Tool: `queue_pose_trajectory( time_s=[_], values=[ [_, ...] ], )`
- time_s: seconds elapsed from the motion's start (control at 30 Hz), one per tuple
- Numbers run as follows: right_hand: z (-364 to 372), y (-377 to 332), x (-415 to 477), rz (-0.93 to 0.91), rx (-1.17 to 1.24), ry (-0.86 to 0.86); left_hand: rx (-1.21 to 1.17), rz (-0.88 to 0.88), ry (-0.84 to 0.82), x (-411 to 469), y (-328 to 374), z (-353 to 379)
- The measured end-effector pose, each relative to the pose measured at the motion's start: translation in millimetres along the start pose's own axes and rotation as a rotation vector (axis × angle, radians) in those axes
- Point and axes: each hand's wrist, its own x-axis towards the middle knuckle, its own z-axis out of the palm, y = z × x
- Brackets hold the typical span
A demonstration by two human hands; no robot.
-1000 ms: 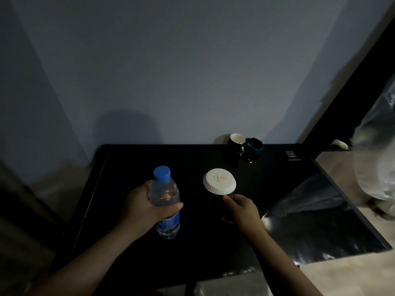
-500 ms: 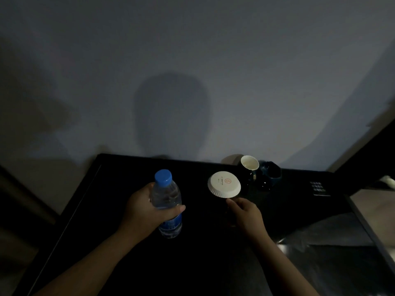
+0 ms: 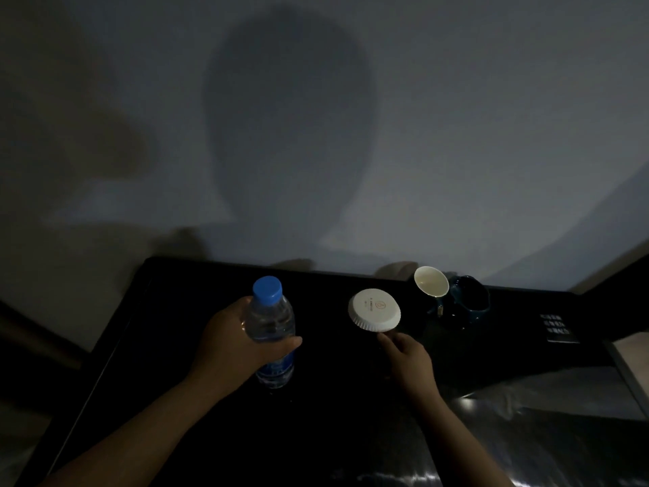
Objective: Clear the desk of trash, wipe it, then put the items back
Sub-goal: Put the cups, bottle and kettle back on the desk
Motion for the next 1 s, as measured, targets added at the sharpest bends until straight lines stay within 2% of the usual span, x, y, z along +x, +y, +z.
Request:
queue_pose_trajectory(
  time_s=[0.43,1.0],
  values=[
    [-3.8,1.0,104.2,-0.014,-0.076,0.224,-0.059,-0.104,-0.074,60.3,-8.8,17.8],
    [2.6,23.8,156.0,0.017,-0.007,0.337,-0.074,-0.133,-0.114,93.2,-1.0,30.2]
  ],
)
